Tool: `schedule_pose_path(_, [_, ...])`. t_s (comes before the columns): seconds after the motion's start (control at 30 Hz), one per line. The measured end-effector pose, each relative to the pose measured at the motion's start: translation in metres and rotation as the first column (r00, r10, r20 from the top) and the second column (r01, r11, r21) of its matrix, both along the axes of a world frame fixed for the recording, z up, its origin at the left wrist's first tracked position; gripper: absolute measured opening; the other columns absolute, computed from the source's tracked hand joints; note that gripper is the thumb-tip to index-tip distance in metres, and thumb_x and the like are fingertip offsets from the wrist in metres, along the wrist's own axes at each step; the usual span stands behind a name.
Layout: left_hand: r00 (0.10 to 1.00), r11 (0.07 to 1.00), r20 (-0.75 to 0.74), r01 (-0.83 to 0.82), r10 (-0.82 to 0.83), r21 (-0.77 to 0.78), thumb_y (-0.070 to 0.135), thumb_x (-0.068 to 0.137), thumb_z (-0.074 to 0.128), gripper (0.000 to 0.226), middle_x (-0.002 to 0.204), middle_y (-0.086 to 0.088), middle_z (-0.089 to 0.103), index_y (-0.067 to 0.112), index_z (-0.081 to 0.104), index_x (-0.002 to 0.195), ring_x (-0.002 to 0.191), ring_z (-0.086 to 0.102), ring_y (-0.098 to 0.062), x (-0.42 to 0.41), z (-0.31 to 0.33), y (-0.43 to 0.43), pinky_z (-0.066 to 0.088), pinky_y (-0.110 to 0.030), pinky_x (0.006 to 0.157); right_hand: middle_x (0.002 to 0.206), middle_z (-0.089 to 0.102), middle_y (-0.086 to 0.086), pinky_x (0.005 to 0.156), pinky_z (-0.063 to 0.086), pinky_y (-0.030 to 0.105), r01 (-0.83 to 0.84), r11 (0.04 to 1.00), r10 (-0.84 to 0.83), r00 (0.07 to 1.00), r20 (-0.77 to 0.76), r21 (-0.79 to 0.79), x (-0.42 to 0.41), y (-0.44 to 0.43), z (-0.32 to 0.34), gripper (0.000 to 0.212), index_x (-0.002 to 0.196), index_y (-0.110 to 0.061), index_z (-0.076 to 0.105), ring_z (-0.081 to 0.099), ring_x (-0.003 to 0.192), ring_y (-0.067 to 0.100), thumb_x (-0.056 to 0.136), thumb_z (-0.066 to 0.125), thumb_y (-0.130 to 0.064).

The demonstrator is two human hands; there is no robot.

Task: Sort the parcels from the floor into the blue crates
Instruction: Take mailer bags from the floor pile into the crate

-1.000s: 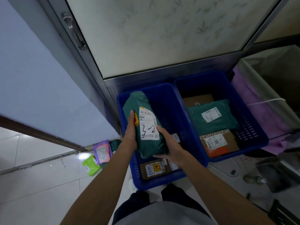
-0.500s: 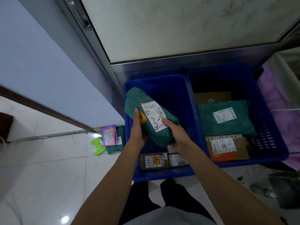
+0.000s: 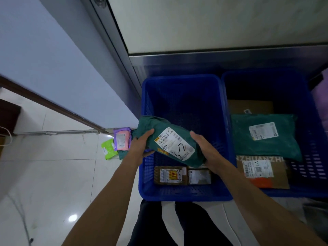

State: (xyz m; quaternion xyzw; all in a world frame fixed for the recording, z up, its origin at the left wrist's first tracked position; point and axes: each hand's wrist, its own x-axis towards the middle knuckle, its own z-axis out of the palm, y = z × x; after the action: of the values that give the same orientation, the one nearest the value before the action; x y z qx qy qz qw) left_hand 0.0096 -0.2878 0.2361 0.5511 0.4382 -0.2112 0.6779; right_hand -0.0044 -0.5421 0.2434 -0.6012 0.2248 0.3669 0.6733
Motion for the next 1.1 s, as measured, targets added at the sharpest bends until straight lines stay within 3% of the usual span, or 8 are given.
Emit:
schedule_pose_path(0.2, [0.994,0.993,0.02,-0.109,0.11,-0.042,0.036,0.071,0.087,0.063,0.115,-0.007,0.074,0.016,0.06,0.125,0.1,0.072,-0.024,-0.003,-0.039,-0.006,0.062,-0.047,0.079,0.124,0.067,-0.002,0.09,0.056,0.039,0.115,0.986,-0.127,0.987,-0.098,-0.123,0.007,0.004,-0.042,0.081,0.139,-0.033,0.049,0.068,0.107,0.02,0.074,0.066,-0.079])
schedule_pose_path(0.37, [0.996,0.996,0.025,-0.081,0.082,-0.038,0.033,0.076,0.084,0.06,0.118,-0.006,0.071,0.018,0.058,0.127,0.102,0.07,-0.023,-0.009,-0.067,-0.009,0.06,-0.048,0.084,0.114,0.073,0.0,0.085,0.061,0.049,0.154,0.98,-0.174,0.971,-0.163,-0.13,-0.001,0.0,-0.062,0.056,0.124,-0.033,0.064,0.072,0.101,0.023,0.081,0.068,-0.069])
schedule_pose_path(0.47, [1.0,1.0,-0.01,0.018,-0.018,0.015,0.033,0.082,0.079,0.052,0.12,-0.004,0.069,0.02,0.056,0.127,0.107,0.067,-0.022,-0.011,-0.079,-0.008,0.056,-0.045,0.092,0.115,0.072,0.001,0.086,0.061,0.048,0.203,0.966,-0.225,0.965,-0.138,-0.16,-0.005,-0.002,-0.08,0.047,0.119,-0.032,0.064,0.072,0.098,0.02,0.082,0.072,-0.06])
schedule_pose_path(0.6, [0.968,0.95,-0.055,0.249,-0.243,0.188,0.036,0.089,0.071,0.05,0.121,-0.002,0.066,0.015,0.054,0.131,0.104,0.063,-0.018,-0.01,-0.093,-0.008,0.048,-0.032,0.09,0.125,0.066,0.002,0.078,0.062,0.042,0.208,0.958,-0.239,0.96,-0.147,-0.197,-0.012,-0.004,-0.103,0.068,0.139,-0.026,0.052,0.068,0.1,0.018,0.082,0.073,-0.058])
schedule_pose_path(0.7, [0.881,0.803,-0.151,0.471,-0.448,0.366,0.041,0.091,0.065,0.053,0.125,-0.008,0.065,0.01,0.055,0.133,0.108,0.062,-0.025,-0.004,-0.105,-0.011,0.049,-0.034,0.092,0.114,0.07,0.0,0.07,0.062,0.037,0.179,0.961,-0.214,0.964,-0.16,-0.209,-0.01,-0.002,-0.116,0.054,0.13,-0.027,0.057,0.071,0.094,0.016,0.085,0.072,-0.054])
schedule_pose_path(0.8, [0.796,0.625,-0.246,0.591,-0.553,0.51,0.036,0.097,0.057,0.051,0.127,-0.013,0.061,0.006,0.048,0.137,0.113,0.059,-0.033,0.005,-0.116,-0.017,0.049,-0.036,0.09,0.111,0.067,-0.004,0.086,0.06,0.041,0.146,0.959,-0.186,0.971,-0.151,-0.243,-0.003,0.004,-0.133,0.032,0.111,-0.032,0.057,0.067,0.092,0.011,0.089,0.068,-0.052])
schedule_pose_path(0.93, [0.741,0.458,-0.301,0.627,-0.6,0.63,0.03,0.1,0.051,0.052,0.133,-0.021,0.055,-0.001,0.036,0.138,0.116,0.058,-0.038,0.007,-0.135,-0.027,0.049,-0.044,0.092,0.108,0.058,-0.009,0.101,0.05,0.038,0.062,0.949,-0.115,0.981,-0.156,-0.31,0.005,0.012,-0.161,0.03,0.12,-0.03,0.043,0.057,0.102,0.014,0.099,0.057,-0.047])
schedule_pose_path(1.1, [0.679,0.307,-0.377,0.663,-0.629,0.682,0.025,0.1,0.047,0.05,0.146,-0.024,0.037,-0.003,0.032,0.139,0.125,0.049,-0.04,-0.009,-0.165,-0.041,0.046,-0.048,0.097,0.144,0.049,0.003,0.108,0.045,0.049,-0.017,0.939,-0.065,0.972,-0.226,-0.343,0.01,0.022,-0.205,0.058,0.153,-0.023,0.031,0.054,0.125,0.028,0.102,0.053,-0.042])
